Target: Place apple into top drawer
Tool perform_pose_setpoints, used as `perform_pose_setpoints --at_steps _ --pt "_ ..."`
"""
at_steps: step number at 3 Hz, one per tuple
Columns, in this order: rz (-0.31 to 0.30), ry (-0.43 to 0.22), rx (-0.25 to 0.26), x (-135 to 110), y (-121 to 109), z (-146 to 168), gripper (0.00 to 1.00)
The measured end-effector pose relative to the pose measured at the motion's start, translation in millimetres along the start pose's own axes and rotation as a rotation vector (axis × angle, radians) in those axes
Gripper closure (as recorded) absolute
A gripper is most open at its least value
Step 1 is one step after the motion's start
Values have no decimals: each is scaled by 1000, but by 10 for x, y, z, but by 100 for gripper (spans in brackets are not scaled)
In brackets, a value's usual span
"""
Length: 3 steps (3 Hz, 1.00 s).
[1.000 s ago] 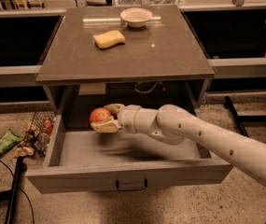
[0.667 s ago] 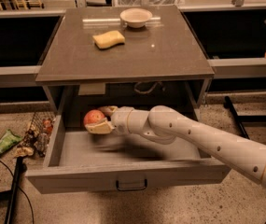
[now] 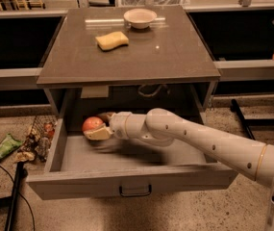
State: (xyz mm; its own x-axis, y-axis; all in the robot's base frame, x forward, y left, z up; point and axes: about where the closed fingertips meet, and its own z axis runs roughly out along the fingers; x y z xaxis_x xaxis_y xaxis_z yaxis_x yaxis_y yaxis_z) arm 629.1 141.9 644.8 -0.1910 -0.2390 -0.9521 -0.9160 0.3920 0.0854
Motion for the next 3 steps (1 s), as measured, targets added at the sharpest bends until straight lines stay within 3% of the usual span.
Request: perform_pose_setpoints --at_steps 1,3 --pt "16 19 -17 53 -8 89 81" --pt "27 31 -25 92 -19 138 35"
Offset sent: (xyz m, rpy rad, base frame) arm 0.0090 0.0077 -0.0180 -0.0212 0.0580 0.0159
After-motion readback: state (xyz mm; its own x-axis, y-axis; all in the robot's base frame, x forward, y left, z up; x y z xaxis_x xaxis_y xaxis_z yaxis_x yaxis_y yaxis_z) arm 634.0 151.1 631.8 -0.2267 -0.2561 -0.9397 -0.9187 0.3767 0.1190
